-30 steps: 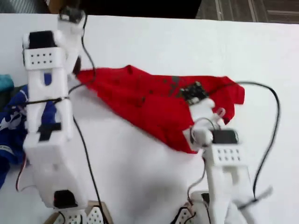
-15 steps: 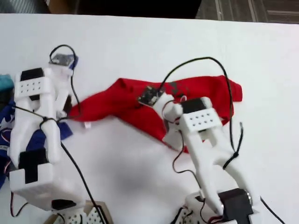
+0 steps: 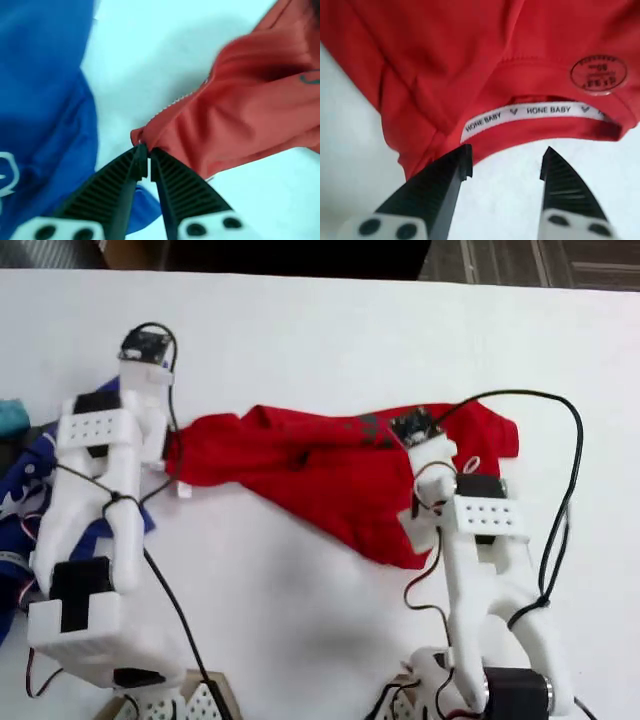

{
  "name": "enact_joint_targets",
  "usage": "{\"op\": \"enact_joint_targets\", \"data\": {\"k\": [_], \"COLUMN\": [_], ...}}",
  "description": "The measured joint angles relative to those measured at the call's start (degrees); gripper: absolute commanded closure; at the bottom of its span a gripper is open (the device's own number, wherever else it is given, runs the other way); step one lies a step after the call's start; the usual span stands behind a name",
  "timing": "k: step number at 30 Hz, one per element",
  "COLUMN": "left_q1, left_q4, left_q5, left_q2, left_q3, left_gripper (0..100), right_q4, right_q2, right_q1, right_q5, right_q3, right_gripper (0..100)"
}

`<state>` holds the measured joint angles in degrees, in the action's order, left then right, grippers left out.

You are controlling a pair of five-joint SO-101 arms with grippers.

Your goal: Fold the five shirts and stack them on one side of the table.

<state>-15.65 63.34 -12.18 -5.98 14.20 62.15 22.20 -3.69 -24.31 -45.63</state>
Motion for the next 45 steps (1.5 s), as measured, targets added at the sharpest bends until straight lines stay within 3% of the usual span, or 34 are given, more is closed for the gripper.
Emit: {"op": "enact_joint_targets", "data": {"k": [3,7,15,30,45], "left_q1": [1.23,1.05,1.05,1.05,1.05], "left_q4": [-1.67,-2.46,-2.55,-7.30,-7.30], "left_q5": [1.49,1.76,1.76,1.76,1.76], "left_q2": [0.00,0.00,0.00,0.00,0.00], "left_q3": [1.23,1.32,2.37,5.89,5.89], "left_gripper": [98,98,98,98,98], "right_q4": [-2.81,-3.69,0.09,5.71,6.15], "right_q2": [0.00,-2.55,-25.41,-41.93,-50.81], "right_q1": [-3.43,-7.38,-7.65,-7.21,-7.12], "right_q5": [6.15,8.97,13.89,14.33,14.33], "right_q3": [0.00,3.52,20.92,42.46,49.67], "right_gripper": [77.3,82.1,80.6,80.7,80.7]}}
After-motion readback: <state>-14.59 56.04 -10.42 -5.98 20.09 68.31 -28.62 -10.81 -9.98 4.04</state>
